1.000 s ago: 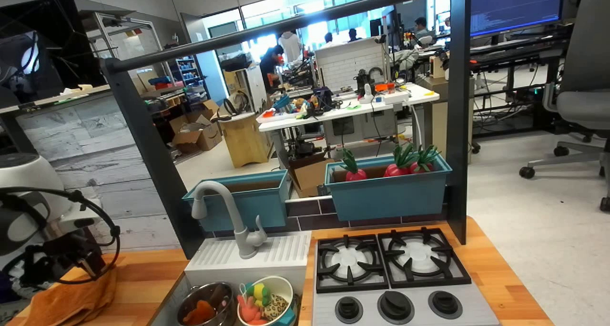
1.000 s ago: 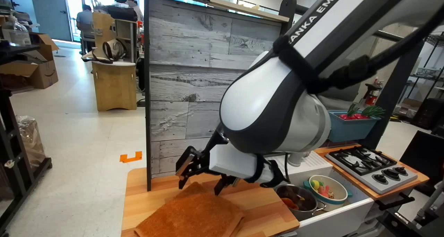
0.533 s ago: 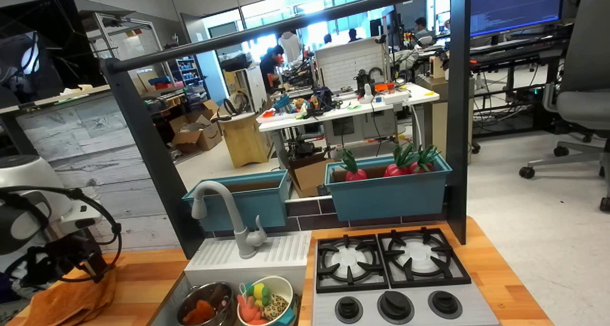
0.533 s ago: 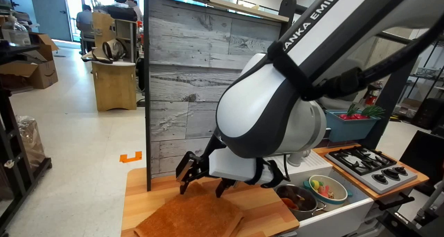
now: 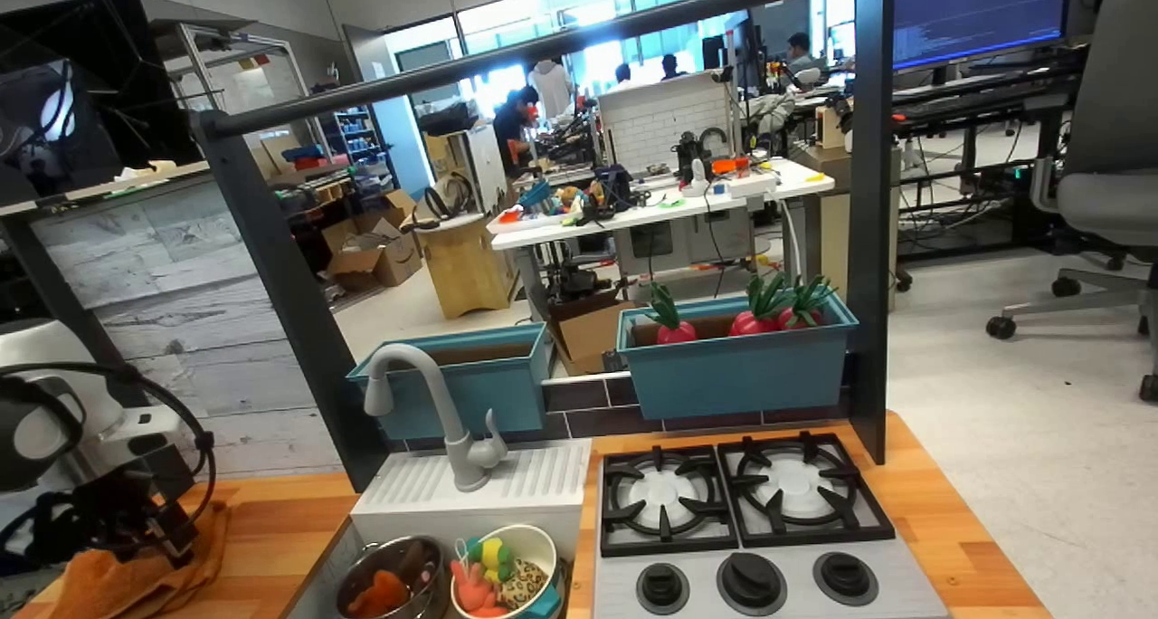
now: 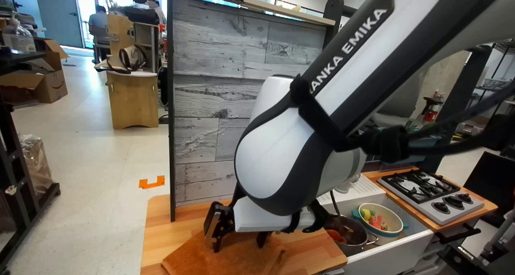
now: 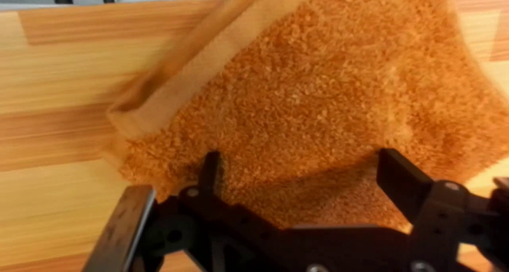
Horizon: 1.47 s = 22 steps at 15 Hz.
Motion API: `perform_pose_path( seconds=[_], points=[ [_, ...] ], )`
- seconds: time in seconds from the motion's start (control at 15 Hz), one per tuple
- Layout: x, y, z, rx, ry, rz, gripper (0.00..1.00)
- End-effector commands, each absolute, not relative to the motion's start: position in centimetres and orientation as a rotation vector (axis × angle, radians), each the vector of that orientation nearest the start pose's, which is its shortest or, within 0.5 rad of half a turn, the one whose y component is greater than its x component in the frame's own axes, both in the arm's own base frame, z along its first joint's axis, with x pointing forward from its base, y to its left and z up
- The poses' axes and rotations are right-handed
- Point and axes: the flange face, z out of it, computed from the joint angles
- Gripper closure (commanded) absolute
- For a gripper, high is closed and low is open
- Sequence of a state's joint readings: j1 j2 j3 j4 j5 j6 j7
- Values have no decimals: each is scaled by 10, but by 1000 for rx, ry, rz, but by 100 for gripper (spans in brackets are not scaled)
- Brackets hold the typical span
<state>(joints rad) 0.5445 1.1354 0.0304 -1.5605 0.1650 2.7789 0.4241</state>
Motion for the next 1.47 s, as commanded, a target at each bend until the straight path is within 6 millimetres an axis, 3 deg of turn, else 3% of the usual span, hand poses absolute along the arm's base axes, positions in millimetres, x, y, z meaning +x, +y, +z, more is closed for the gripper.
perform_pose_path(
  seconds=[0.0,0.13,0.27,0.53,0.67,0.93,1.13,1.2,1.4],
  points=[
    [561,346,-27,-3051,61,-35,0],
    [566,345,-34,-3064,85,-39,0],
    [571,329,-25,-3080,185,-10,0],
    [594,280,6,-3127,390,-129,0],
    [595,274,6,-3149,405,-137,0],
    [560,309,-23,-3168,267,-38,0],
    [540,341,-27,-3196,113,-6,0],
    [549,327,-28,-3172,167,-48,0],
    [546,334,-27,-3171,152,-51,0]
  ],
)
